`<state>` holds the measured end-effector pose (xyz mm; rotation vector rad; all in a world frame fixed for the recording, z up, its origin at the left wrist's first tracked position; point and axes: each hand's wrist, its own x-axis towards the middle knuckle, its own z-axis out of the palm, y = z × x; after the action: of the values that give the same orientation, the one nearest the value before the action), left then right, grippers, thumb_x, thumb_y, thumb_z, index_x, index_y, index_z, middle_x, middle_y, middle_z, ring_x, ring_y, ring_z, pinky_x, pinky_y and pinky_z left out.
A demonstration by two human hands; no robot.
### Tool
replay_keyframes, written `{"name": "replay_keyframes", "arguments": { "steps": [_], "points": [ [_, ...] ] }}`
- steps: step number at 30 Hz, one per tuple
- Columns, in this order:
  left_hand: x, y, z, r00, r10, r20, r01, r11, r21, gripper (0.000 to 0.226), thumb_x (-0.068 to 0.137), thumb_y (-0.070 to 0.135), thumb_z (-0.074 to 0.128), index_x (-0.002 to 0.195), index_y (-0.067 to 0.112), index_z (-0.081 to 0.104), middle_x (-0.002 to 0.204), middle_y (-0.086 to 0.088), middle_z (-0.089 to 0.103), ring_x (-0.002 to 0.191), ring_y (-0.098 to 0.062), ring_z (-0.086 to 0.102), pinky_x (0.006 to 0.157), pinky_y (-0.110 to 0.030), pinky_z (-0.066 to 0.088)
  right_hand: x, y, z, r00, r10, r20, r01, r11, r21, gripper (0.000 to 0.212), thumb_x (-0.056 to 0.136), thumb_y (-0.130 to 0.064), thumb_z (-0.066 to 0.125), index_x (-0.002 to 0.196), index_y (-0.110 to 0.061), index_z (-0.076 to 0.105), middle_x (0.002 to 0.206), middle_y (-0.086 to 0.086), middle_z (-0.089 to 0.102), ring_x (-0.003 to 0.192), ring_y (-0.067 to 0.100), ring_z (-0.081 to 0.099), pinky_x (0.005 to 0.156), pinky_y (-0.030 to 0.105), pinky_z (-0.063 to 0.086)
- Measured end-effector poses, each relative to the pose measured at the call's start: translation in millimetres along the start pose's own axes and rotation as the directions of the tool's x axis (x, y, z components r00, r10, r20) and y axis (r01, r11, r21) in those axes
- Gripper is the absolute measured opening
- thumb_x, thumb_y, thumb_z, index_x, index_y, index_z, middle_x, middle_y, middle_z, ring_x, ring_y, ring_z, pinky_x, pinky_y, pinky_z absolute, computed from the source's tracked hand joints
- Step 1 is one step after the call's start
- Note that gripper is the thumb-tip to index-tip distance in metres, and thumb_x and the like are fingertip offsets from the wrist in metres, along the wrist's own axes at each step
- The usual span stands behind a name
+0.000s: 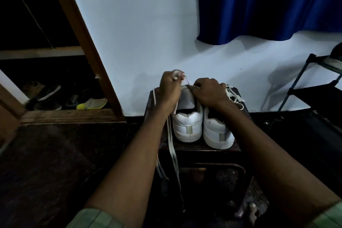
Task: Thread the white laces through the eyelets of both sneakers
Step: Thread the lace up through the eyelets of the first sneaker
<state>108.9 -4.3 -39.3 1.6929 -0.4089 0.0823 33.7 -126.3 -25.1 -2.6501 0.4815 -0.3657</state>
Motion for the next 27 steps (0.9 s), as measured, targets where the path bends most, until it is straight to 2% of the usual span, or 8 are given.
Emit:
{"name": "replay_keyframes", "arguments": {
  "steps": [3,5,9,13,16,19,22,27],
  "points": [
    [4.7,8.5,-5.0,0.961,-0.278,-0.007,0.220,0.774,-0.594,0.028,0.098,-0.001,0.049,0.079,0.017,0.060,0.083,-0.003,0.070,0.077,-0.023,0.066,0.061,-0.024,0.055,0.2,-0.1,-0.6,1.000,0.006,-0.001,-0.006,1.000,0.002,0.021,0.097,-0.037,0.054,0.101,-0.023,0.069,0.109,0.006,0.069,0.119,0.032,0.054,0.102,0.045,0.027],
    [4.9,9.1,-6.5,0.952,-0.305,-0.027,0.216,0.731,-0.648,0.031,0.106,0.001,0.040,0.082,0.018,0.051,0.072,-0.001,0.057,0.060,-0.017,0.053,0.050,-0.022,0.048,0.3,-1.5,-0.6,1.000,0.006,-0.006,-0.006,1.000,-0.001,0.022,0.097,-0.036,0.054,0.103,-0.023,0.070,0.111,0.006,0.069,0.120,0.032,0.054,0.103,0.045,0.027],
    [7.1,2.9,-15.7,0.988,-0.111,-0.105,0.118,0.991,0.065,0.031,0.098,0.049,0.051,0.103,0.019,0.055,0.076,0.006,0.061,0.074,-0.022,0.060,0.071,-0.033,0.047,0.1,-1.5,-0.9,1.000,0.007,-0.007,-0.007,1.000,-0.007,0.021,0.097,-0.037,0.054,0.105,-0.025,0.070,0.115,0.006,0.069,0.123,0.032,0.053,0.104,0.045,0.027],
    [-2.3,-0.6,-18.3,0.988,0.083,0.131,-0.148,0.751,0.644,0.044,0.077,0.063,0.054,0.100,0.029,0.069,0.100,0.007,0.075,0.101,-0.026,0.067,0.096,-0.040,0.047,-0.7,-3.1,-1.1,1.000,0.003,-0.002,-0.003,1.000,-0.016,0.018,0.097,-0.038,0.053,0.097,-0.027,0.067,0.113,0.006,0.069,0.122,0.032,0.053,0.102,0.045,0.028],
    [-9.0,1.2,-12.5,0.989,0.078,0.125,-0.146,0.639,0.755,0.035,0.078,0.052,0.049,0.077,0.020,0.064,0.094,0.000,0.075,0.100,-0.035,0.067,0.091,-0.040,0.043,-1.1,-1.2,-0.4,1.000,0.006,-0.007,-0.006,1.000,0.004,0.025,0.099,-0.043,0.051,0.102,-0.025,0.068,0.114,0.006,0.070,0.122,0.032,0.053,0.102,0.046,0.028],
    [-6.6,5.5,-12.1,1.000,0.013,0.007,-0.015,0.786,0.619,0.034,0.085,0.050,0.056,0.072,0.019,0.061,0.090,-0.001,0.074,0.094,-0.032,0.065,0.087,-0.039,0.045,-2.6,-3.5,-1.4,1.000,0.006,-0.025,-0.005,0.999,0.052,0.038,0.107,-0.045,0.034,0.105,-0.021,0.064,0.118,0.009,0.068,0.121,0.034,0.054,0.103,0.050,0.029],
    [2.6,3.7,-14.9,0.973,-0.227,-0.042,0.231,0.951,0.208,0.034,0.094,0.043,0.059,0.080,0.012,0.065,0.074,0.002,0.066,0.081,-0.027,0.062,0.080,-0.038,0.047,9.9,1.3,-6.0,0.999,0.043,0.011,-0.045,0.984,0.172,0.035,0.107,-0.034,0.037,0.106,-0.019,0.067,0.124,0.006,0.068,0.123,0.033,0.056,0.108,0.049,0.034],
    [31.1,-56.0,-14.3,0.881,-0.472,0.046,0.470,0.882,0.041,0.061,0.069,0.068,0.056,0.096,0.014,0.066,0.092,-0.014,0.071,0.104,-0.043,0.068,0.087,-0.041,0.053,18.2,7.9,-0.8,0.998,-0.019,0.066,0.017,0.999,0.039,0.020,0.096,-0.030,0.060,0.107,-0.030,0.077,0.121,0.001,0.072,0.121,0.031,0.060,0.108,0.046,0.041]
  ]
}}
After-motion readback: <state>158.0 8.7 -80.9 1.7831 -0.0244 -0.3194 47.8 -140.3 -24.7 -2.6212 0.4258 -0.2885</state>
